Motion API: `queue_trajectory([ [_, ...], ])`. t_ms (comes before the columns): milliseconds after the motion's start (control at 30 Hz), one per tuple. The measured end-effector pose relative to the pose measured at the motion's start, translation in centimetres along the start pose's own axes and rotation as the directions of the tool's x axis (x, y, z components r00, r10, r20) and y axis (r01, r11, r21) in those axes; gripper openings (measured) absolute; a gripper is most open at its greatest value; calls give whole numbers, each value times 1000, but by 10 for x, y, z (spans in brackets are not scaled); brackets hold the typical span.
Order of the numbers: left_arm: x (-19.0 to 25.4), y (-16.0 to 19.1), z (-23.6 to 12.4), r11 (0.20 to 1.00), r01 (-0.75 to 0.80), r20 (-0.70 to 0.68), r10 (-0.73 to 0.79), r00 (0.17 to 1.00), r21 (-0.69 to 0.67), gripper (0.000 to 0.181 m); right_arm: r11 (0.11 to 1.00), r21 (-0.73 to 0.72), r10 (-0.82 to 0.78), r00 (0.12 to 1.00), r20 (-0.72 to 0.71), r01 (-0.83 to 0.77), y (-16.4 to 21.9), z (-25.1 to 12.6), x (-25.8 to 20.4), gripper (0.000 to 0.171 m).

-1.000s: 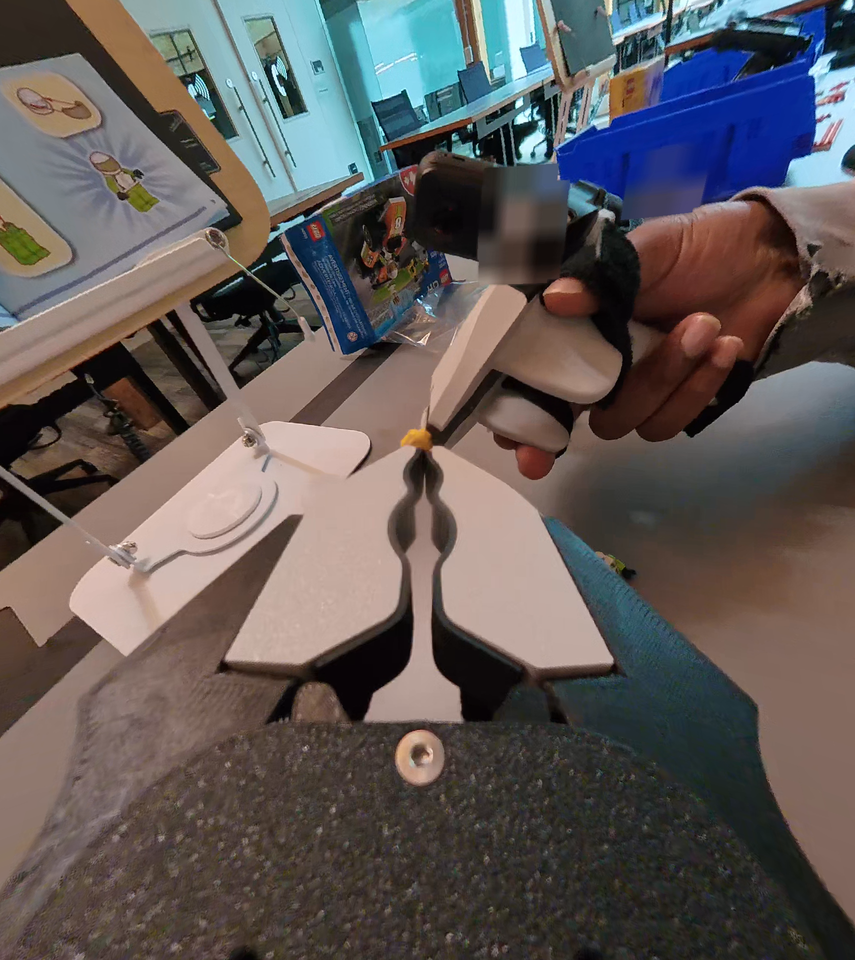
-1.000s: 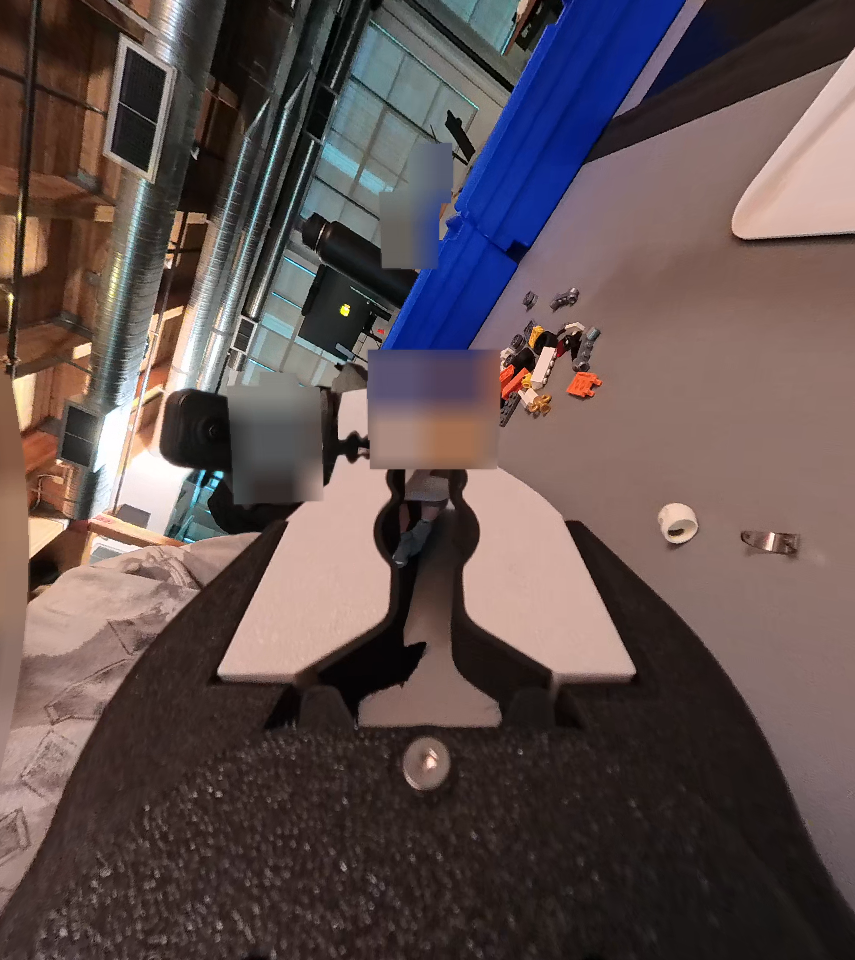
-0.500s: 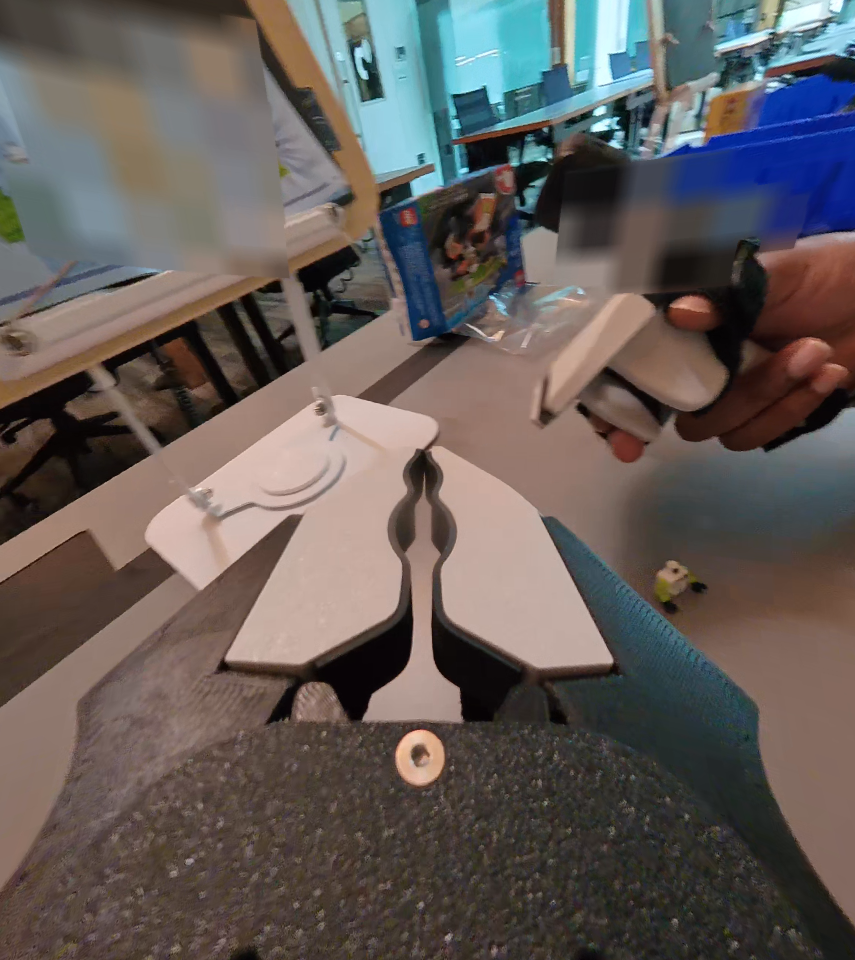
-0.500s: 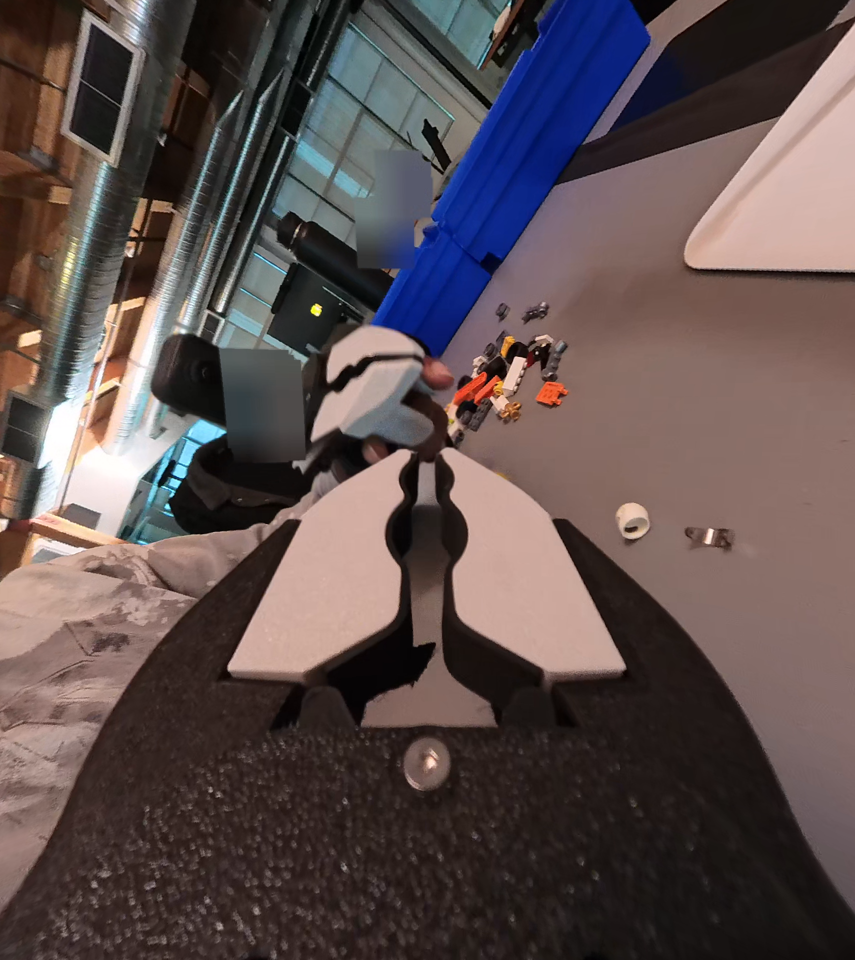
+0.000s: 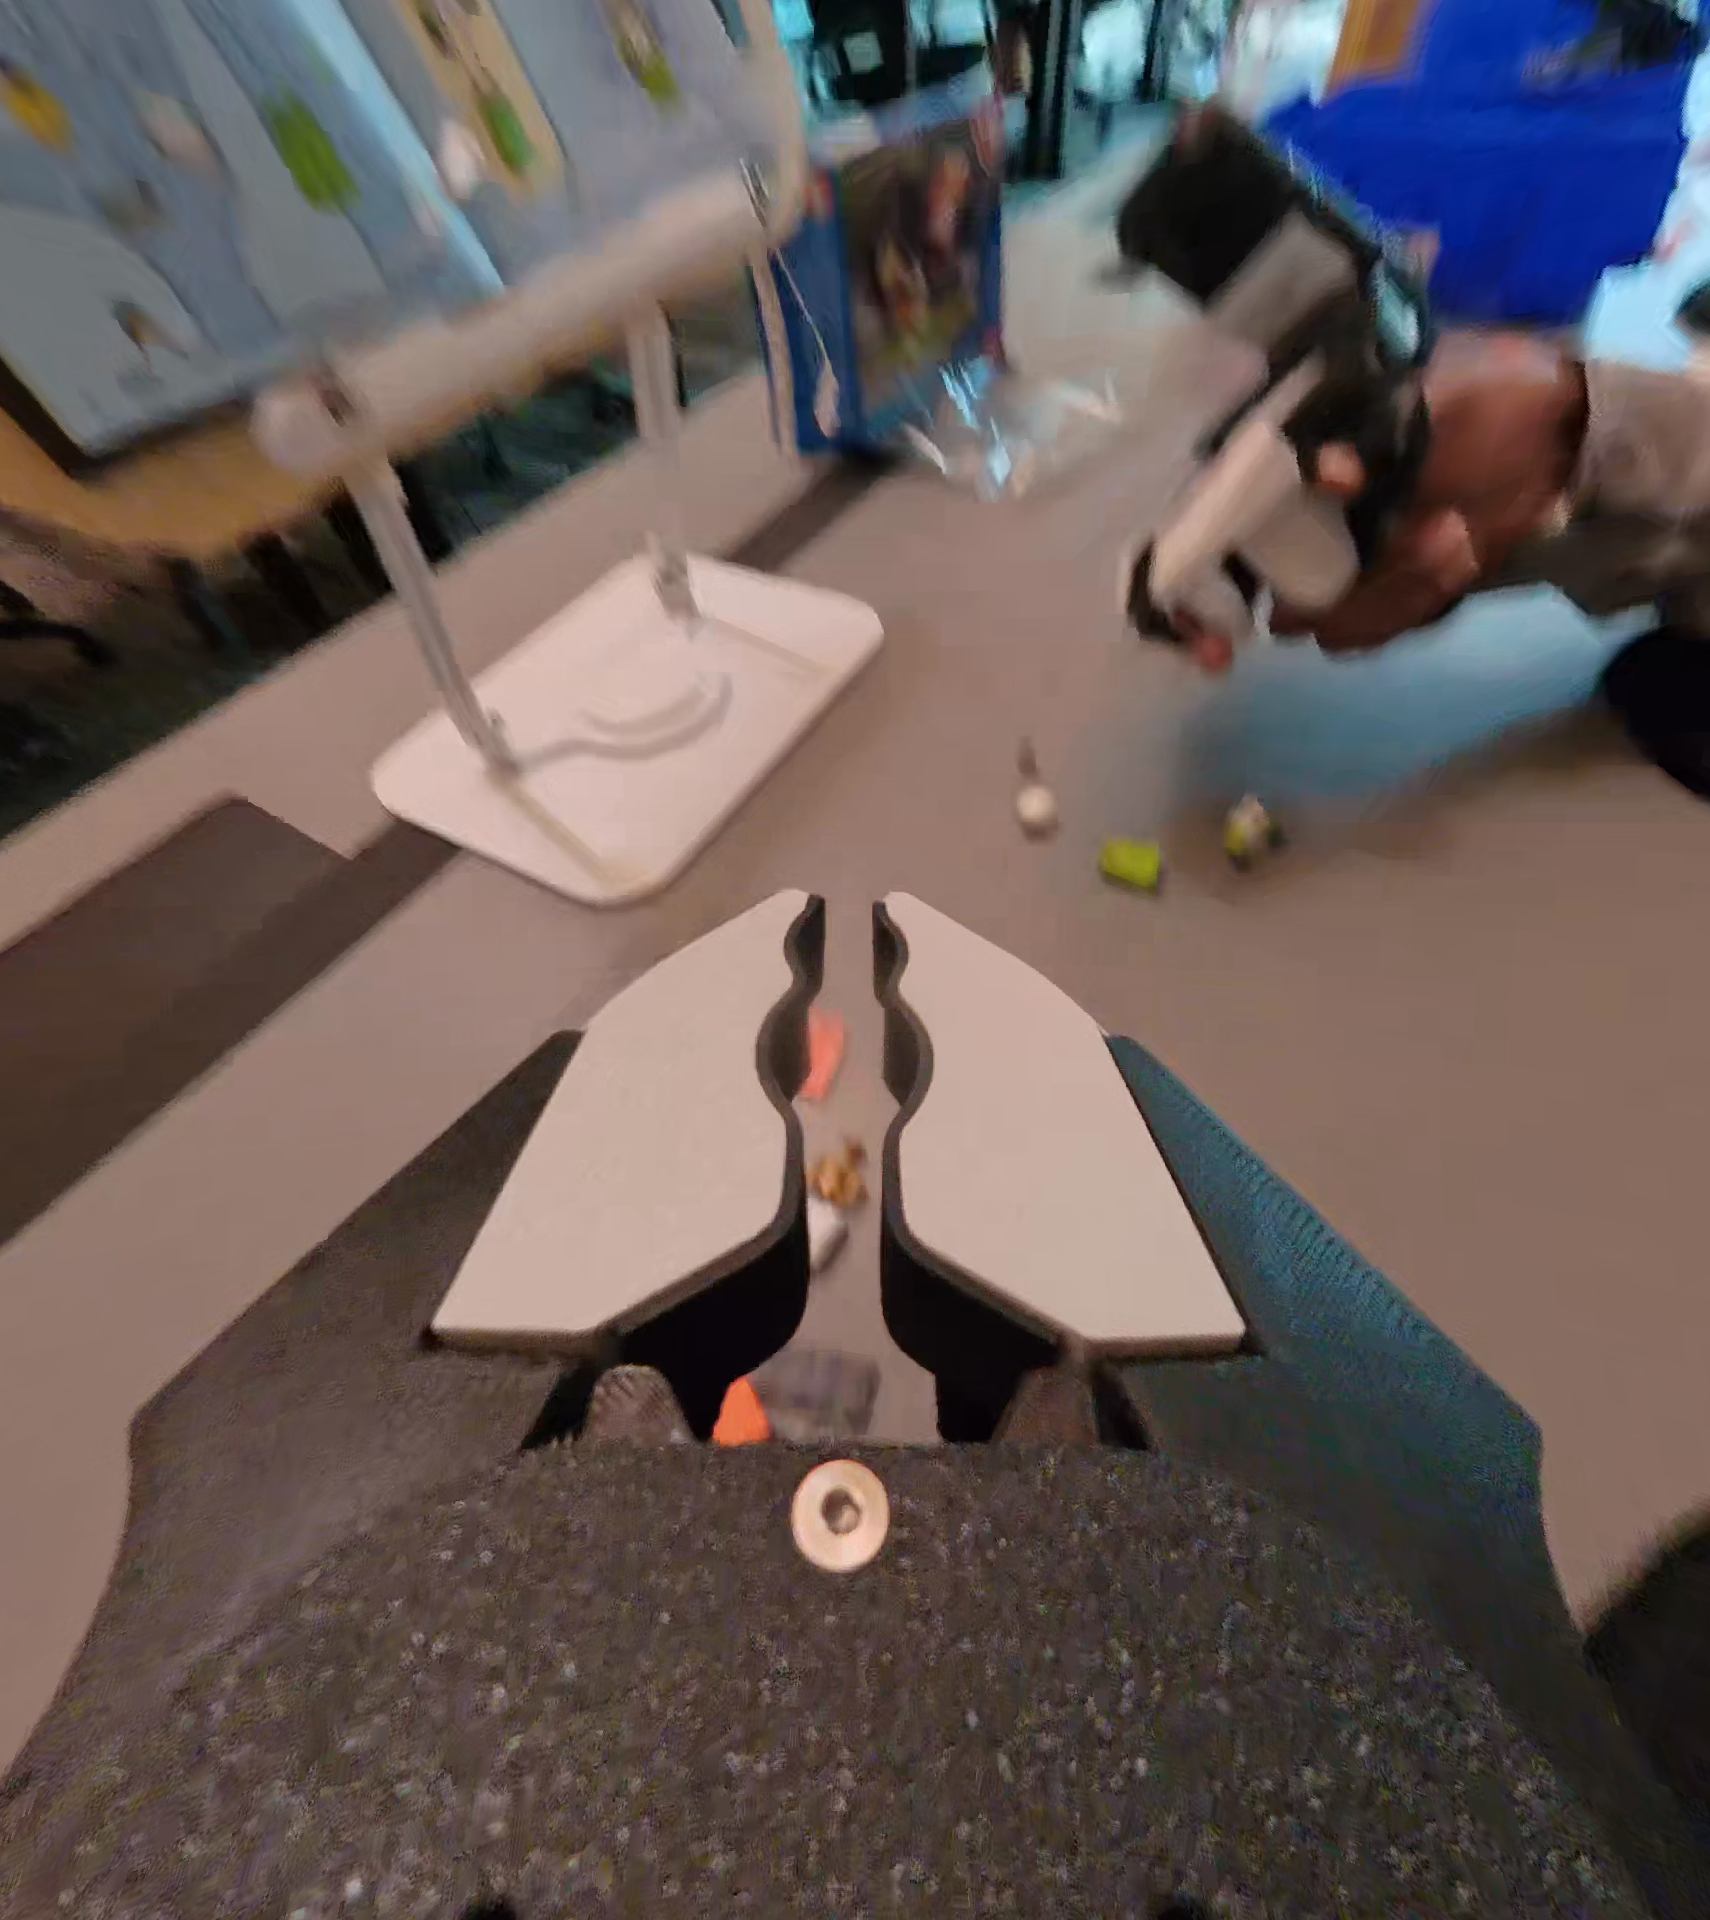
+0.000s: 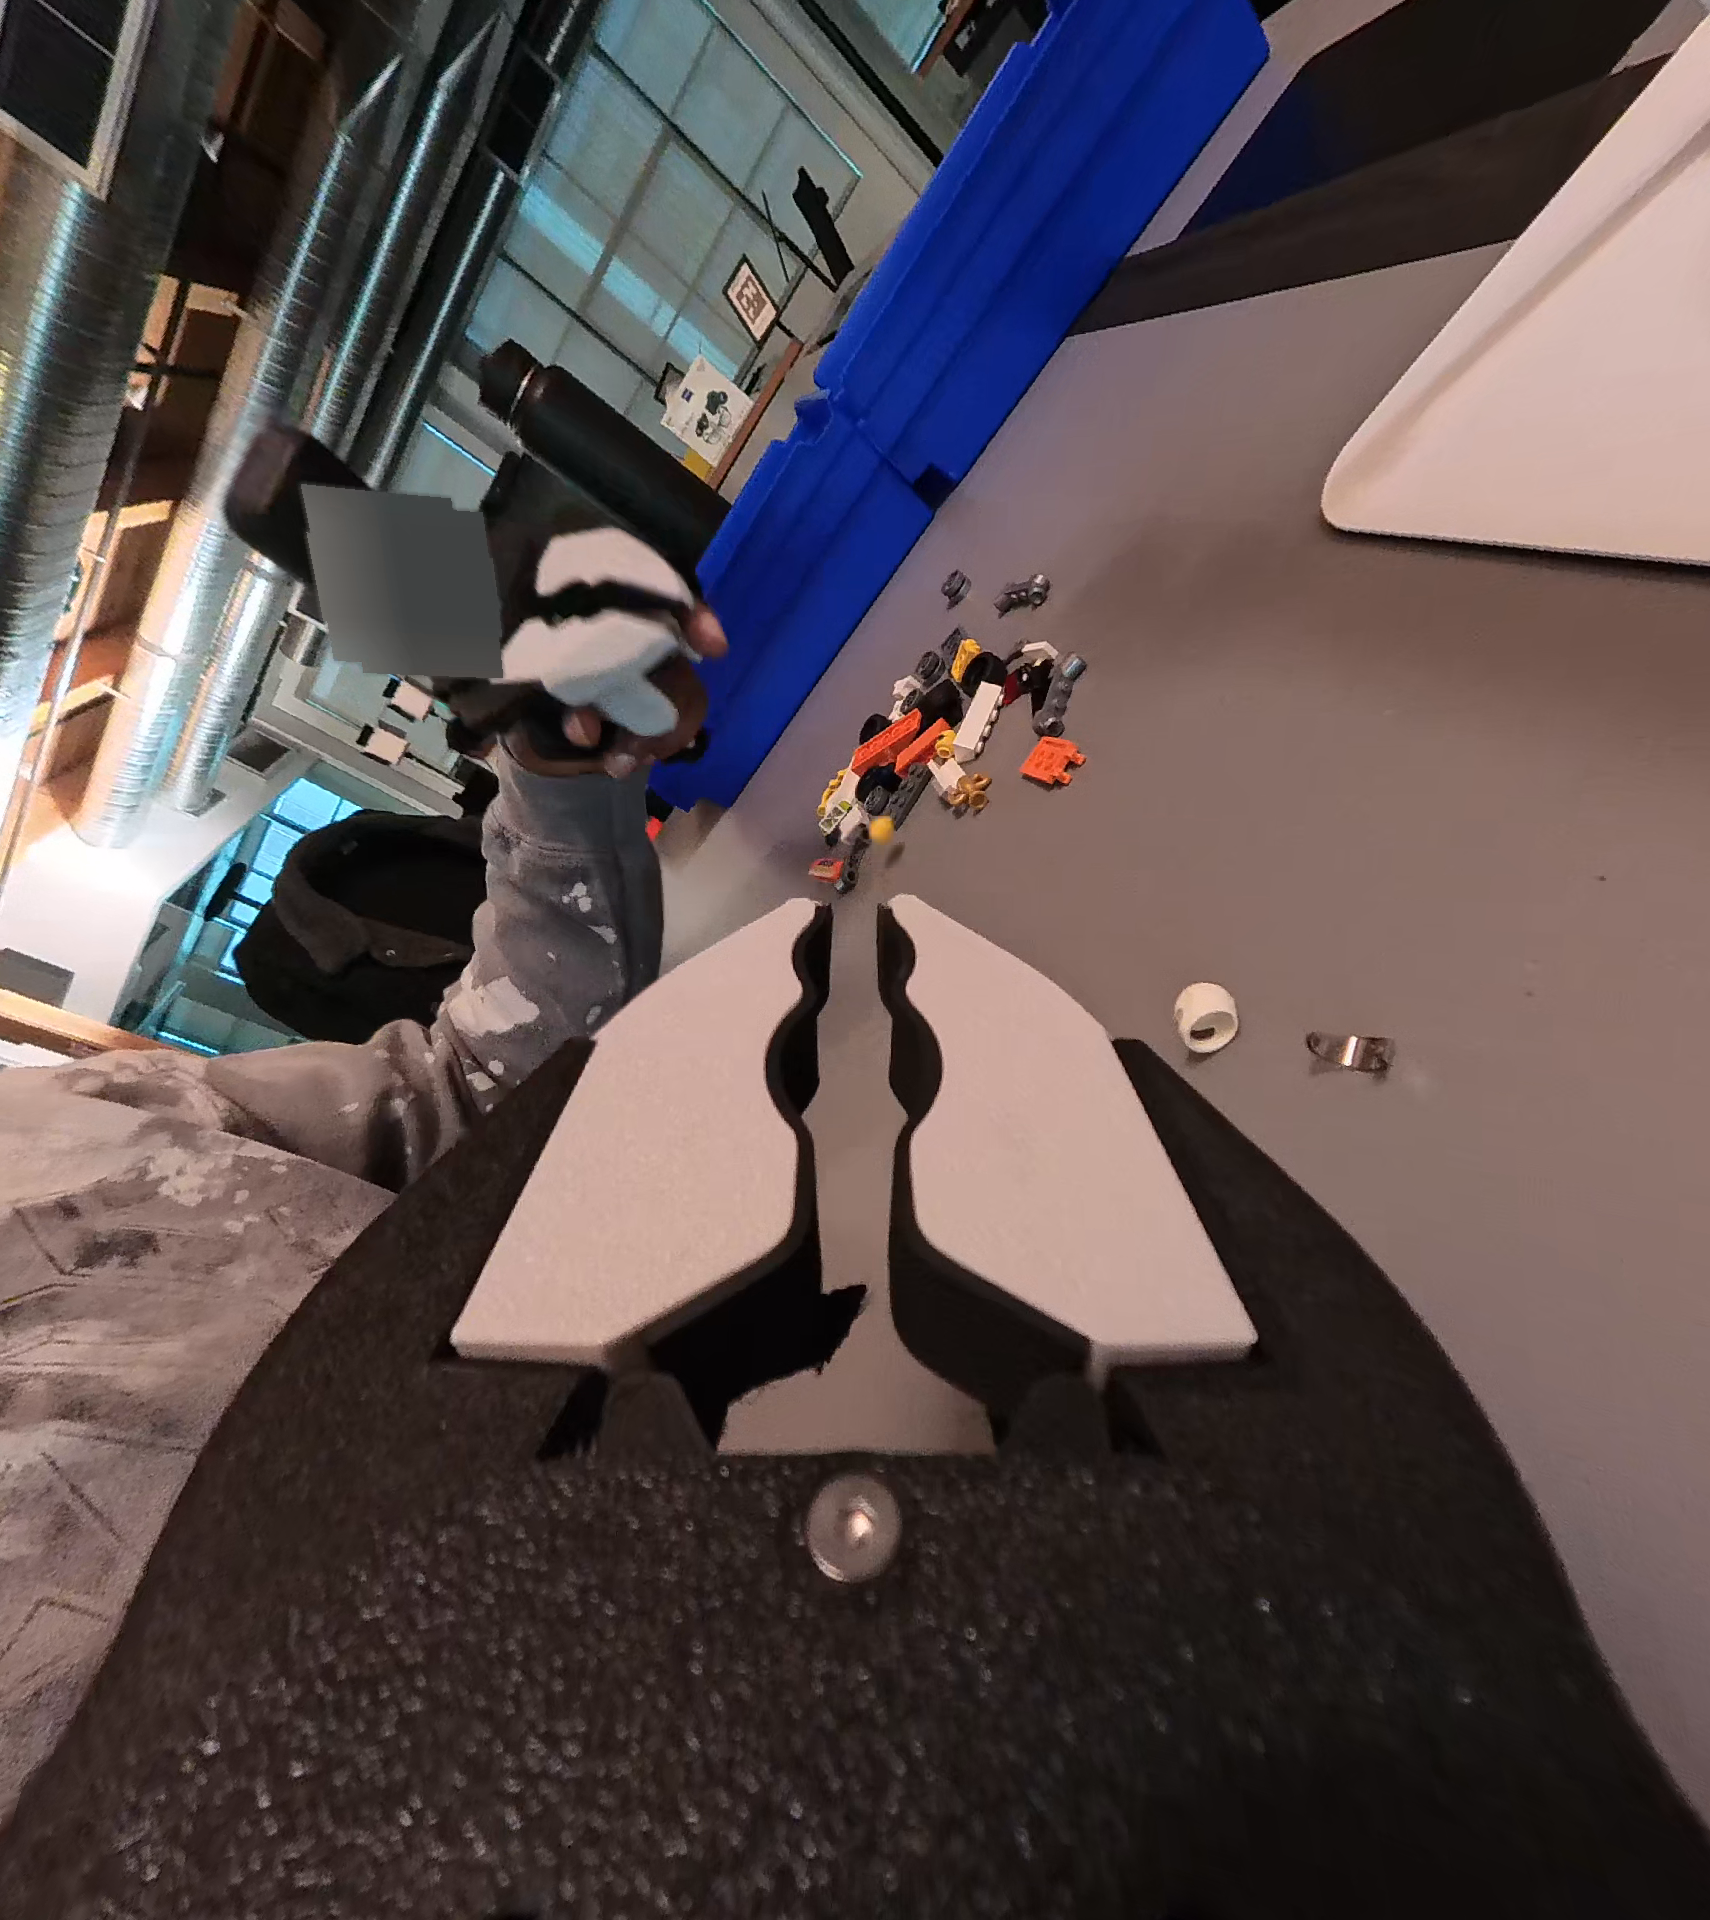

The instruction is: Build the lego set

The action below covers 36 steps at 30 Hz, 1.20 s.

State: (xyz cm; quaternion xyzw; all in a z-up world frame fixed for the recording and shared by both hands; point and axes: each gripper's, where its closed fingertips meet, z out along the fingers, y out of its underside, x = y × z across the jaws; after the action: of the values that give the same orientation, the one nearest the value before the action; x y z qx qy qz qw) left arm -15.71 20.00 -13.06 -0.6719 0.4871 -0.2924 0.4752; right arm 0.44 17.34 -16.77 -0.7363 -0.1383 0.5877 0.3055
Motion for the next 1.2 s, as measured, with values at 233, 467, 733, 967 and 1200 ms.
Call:
queue_trajectory([
  [233,6,106,-15,934,-13,-6,12,1000,-357,32,1000,-21,14,1000,11,-14,6,5,3,8],
  [467,-31,125,-9,890,-10,34,29,999,-456,34,999,-35,-2,1000,20,3,9,7,-1,8],
  [733,-27,141,-1,817,-135,-103,93,990,-561,21,999,-33,8,1000,26,-7,9,5,2,8],
  [967,-29,141,2,781,-164,-138,101,985,-603,16,999,-49,3,999,36,-1,13,7,0,8],
  [1200,-27,137,7,749,-223,-177,143,974,-624,10,999,-50,-2,999,37,4,13,7,-1,8],
])
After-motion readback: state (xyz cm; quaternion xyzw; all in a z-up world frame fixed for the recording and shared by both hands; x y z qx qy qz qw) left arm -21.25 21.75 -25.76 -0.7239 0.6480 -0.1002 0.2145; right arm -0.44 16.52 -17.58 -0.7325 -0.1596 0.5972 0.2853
